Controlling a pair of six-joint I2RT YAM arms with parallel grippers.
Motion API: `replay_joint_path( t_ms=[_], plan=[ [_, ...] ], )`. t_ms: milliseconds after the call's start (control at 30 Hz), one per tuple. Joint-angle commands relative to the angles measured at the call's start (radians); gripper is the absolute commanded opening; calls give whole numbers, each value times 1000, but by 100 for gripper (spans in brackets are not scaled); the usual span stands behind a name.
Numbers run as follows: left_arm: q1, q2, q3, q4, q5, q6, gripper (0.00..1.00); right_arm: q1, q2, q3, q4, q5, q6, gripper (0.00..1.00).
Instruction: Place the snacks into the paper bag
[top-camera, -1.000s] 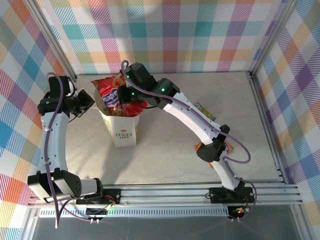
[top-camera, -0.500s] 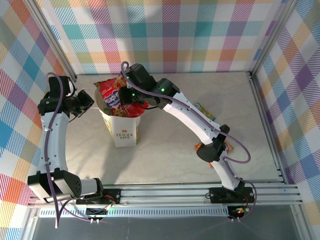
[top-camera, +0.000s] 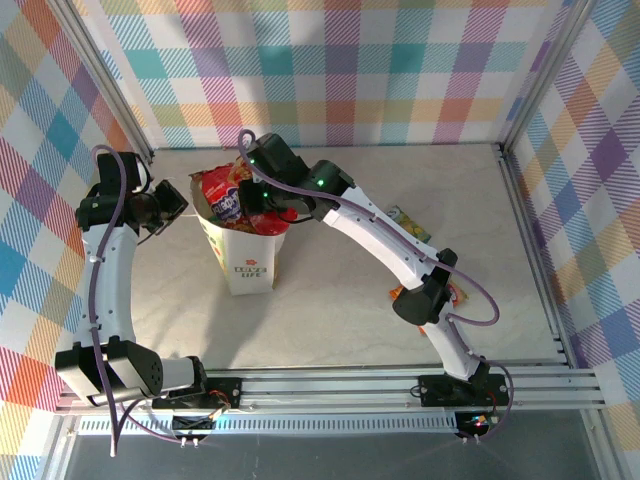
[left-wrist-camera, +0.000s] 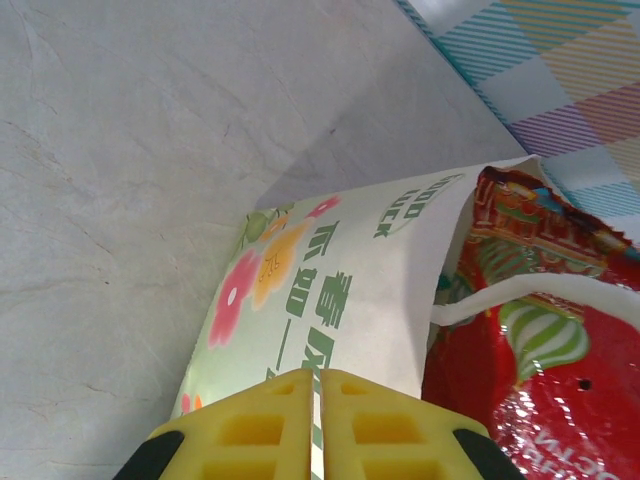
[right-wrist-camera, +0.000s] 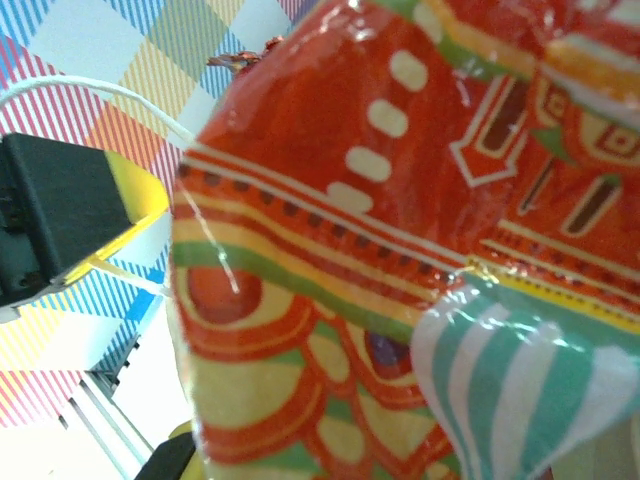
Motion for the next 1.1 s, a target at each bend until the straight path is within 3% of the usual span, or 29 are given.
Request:
replay_joint_path(
  t_ms=[0,267,500,633,1067],
  plan=[
    [15,-25,2,-25,-27,6,10,11,-29,5,22,19,6,0],
    [13,-33,2,-31,-37,11,10,12,-32,3,-8,80,0,0],
    [14,-30,3,-36,-52,11,10,19,-75,-22,-60,236,-12,0],
    [13,-25,4,-40,-56,11,10,20,-104,-88,-27,229,-4,0],
    [15,-32,-15,-33,-47,6,9,32,-108,-71,-15,236,-20,0]
  ],
)
